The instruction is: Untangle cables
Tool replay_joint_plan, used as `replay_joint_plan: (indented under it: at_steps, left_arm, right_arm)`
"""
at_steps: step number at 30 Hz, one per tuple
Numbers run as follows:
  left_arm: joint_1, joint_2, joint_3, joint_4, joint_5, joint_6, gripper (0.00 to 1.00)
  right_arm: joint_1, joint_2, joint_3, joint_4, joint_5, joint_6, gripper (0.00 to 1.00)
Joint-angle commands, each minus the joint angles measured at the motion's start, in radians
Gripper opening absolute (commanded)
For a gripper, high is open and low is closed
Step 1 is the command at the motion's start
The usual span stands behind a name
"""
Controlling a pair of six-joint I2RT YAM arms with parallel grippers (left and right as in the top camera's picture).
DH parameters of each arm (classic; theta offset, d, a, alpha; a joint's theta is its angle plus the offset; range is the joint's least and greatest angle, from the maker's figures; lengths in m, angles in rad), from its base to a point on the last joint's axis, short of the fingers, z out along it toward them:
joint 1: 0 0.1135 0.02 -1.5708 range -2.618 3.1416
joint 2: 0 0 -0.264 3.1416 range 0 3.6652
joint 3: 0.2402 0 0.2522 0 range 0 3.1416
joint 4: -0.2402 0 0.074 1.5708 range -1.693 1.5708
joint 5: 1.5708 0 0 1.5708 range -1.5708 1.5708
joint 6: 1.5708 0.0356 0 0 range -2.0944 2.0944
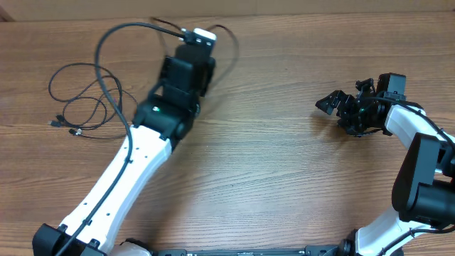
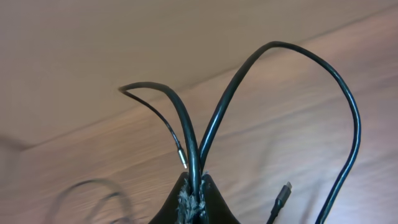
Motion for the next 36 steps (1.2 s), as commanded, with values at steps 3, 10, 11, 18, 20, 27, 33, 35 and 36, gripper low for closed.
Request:
replay_joint_plan:
  at_steps: [3, 10, 11, 18, 20, 27, 33, 35, 36]
  left_arm:
    - [0.13, -0.022, 0.002, -0.015, -0.096, 0.079, 0.04]
    - [0.33, -0.007, 0.002, -0.095, 0.016, 0.078, 0.04]
    - [0.357, 0.0, 0.002, -0.108, 0.023, 0.078, 0.04]
    - [0.558, 0.084, 0.002, -0.157, 0.044, 0.08, 0.04]
    - [0.598, 0.108, 0.002, -0.172, 0.044, 0.079, 0.04]
    - [0.696, 0.16, 0.002, -0.166, 0.052, 0.079, 0.04]
    - [0.769, 0.175, 0.002, -0.149, 0.145, 0.079, 0.04]
    - [0.796, 0.176, 0.002, -0.144, 0.212, 0.078, 0.05]
    - [0.809, 0.176, 0.002, -0.141, 0.243, 0.079, 0.11]
  right_arm:
    - [-0.001, 0.007, -0.013, -0.002, 0.037, -0.003, 1.0]
    - [-0.001, 0.007, -0.013, -0.002, 0.037, -0.003, 1.0]
    - [-0.001, 0.007, -0.013, -0.002, 0.037, -0.003, 1.0]
    - [-0.001, 0.007, -0.013, -0.002, 0.037, -0.003, 1.0]
    - [-0.001, 0.007, -0.013, -0.002, 0.037, -0.003, 1.0]
    - [-0.001, 0.007, -0.013, -0.002, 0.037, -0.003, 1.0]
    - [-0.001, 0.007, -0.013, -0.002, 0.037, -0.003, 1.0]
    - [-0.001, 0.007, -0.013, -0.002, 0.037, -0.003, 1.0]
    - [-0.001, 0.007, -0.013, -0.002, 0.037, -0.003, 1.0]
